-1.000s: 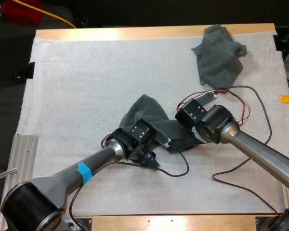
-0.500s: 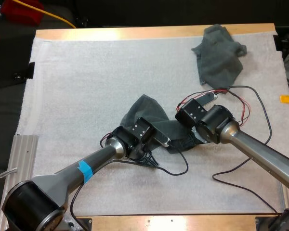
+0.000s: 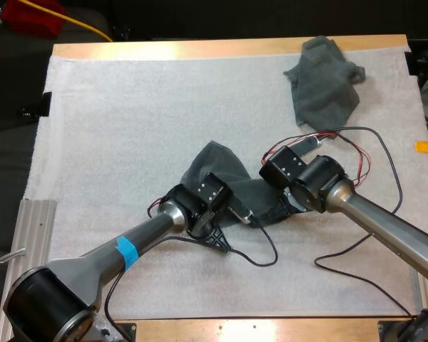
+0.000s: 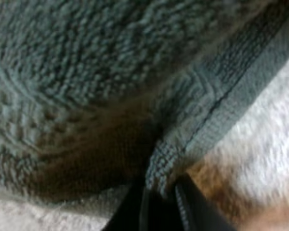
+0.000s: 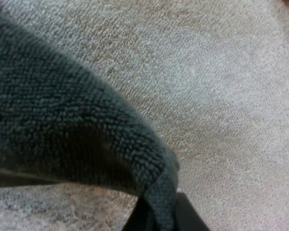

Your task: Pick towel from pile, fold and stack

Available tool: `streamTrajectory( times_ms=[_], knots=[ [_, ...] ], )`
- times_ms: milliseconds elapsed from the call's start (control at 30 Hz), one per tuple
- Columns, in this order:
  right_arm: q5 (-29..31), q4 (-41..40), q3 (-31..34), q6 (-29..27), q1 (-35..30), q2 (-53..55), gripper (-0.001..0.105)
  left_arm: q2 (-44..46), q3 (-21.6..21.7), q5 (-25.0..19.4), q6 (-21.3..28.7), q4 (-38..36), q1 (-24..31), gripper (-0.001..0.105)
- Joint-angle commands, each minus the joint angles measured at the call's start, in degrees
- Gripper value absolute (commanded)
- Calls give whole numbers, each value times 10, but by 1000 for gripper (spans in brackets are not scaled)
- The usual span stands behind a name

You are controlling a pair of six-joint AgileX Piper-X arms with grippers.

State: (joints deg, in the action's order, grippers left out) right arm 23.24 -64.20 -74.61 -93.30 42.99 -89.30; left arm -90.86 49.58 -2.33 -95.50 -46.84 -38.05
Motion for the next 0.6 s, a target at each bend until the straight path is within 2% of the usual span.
streamTrajectory(
  times_ms=[0,167,433,567],
  knots=[
    [-4,-4,1,1,-1,5,1,20,15,-13,16,-26,-5,4],
    [-13,-4,1,1,-1,8,1,60,49,-25,44,-59,-5,4],
    [-13,20,-13,1,-1,80,1,115,96,-32,49,-131,12,4],
    [-13,20,-26,-15,-1,120,1,153,132,-32,49,-160,34,4]
  ],
)
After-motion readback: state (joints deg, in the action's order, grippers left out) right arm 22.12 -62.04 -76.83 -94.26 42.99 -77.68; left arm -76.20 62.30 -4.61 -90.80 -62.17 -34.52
